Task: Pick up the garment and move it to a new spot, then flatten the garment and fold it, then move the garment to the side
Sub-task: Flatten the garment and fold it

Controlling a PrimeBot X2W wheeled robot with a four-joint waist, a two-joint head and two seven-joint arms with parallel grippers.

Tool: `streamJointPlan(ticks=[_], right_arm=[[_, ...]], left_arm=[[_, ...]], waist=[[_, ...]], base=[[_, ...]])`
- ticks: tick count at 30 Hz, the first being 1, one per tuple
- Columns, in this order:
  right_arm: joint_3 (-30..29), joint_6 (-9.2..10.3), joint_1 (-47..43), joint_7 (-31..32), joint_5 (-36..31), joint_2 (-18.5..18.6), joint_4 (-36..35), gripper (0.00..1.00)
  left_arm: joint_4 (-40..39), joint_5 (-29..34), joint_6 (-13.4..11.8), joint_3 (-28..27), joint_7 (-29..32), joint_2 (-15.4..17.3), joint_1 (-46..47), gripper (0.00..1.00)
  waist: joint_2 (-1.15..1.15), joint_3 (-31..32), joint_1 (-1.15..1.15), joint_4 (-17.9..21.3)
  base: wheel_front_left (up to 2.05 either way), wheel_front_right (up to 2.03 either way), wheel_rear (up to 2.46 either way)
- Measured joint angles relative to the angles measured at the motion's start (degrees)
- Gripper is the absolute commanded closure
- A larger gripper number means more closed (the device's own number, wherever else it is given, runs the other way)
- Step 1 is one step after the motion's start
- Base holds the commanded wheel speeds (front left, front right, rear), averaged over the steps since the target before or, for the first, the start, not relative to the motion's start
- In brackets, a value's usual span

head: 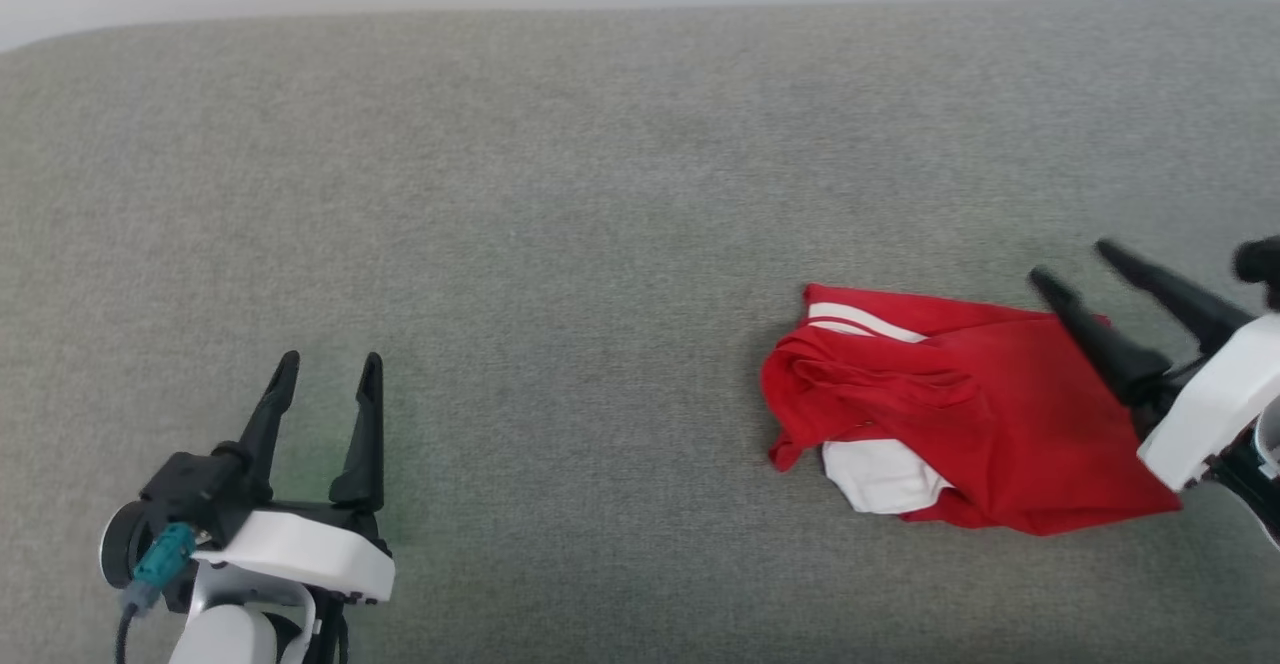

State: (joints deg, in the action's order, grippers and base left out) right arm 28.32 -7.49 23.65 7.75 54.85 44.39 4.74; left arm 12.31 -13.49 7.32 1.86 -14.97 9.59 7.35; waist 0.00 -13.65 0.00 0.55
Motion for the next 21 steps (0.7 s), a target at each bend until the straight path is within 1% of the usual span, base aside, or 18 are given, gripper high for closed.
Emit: streamJointPlan(ticks=[7, 9, 11, 14, 18, 19, 21], right_arm=[[-0.3, 0.00, 1.0, -16.7, -2.5, -3.3, 11.0, 0.00], [-0.5, 0.00, 1.0, -20.1, -3.9, -4.6, 13.6, 0.00], [-1.7, 0.00, 0.9, -21.8, -5.0, -5.8, 15.0, 0.00], [-5.0, 0.00, -0.7, -22.5, -8.1, -7.7, 15.8, 0.00], [-11.2, 0.00, -4.9, -22.7, -13.2, -10.7, 12.1, 0.00], [-13.6, 0.00, -8.0, -22.7, -15.3, -11.9, 10.0, 0.00], [-15.6, 0.00, -11.0, -22.7, -16.6, -12.6, 8.3, 0.00]], left_arm=[[1.9, -1.7, 0.0, -1.5, 0.0, -0.3, 0.6, 0.00], [2.0, -1.7, 0.0, -2.1, 0.0, -0.4, 0.3, 0.00], [1.8, -1.7, 0.0, -2.5, 0.0, -0.4, -0.6, 0.00], [1.1, -1.6, 0.0, -3.5, 0.0, -0.1, -2.2, 0.00], [-1.5, -0.4, 0.0, -5.0, 0.0, -0.5, -5.8, 0.00], [-2.8, -0.1, 0.0, -5.3, 0.0, -0.6, -7.6, 0.00], [-4.1, 0.2, 0.0, -5.8, 0.0, -0.7, -9.1, 0.00]], waist=[[0.00, 2.0, 0.00, 1.8], [0.00, 2.9, 0.00, 2.1], [0.00, 3.7, 0.00, 2.4], [0.00, 5.1, 0.00, 2.5], [0.00, 7.1, 0.00, 2.5], [0.00, 8.0, 0.00, 2.5], [0.00, 8.7, 0.00, 2.3]], base=[[0.00, 0.00, 0.00], [0.00, 0.00, 0.00], [0.00, 0.00, 0.00], [0.00, 0.00, 0.00], [0.00, 0.00, 0.00], [0.00, 0.00, 0.00], [0.00, 0.00, 0.00]])
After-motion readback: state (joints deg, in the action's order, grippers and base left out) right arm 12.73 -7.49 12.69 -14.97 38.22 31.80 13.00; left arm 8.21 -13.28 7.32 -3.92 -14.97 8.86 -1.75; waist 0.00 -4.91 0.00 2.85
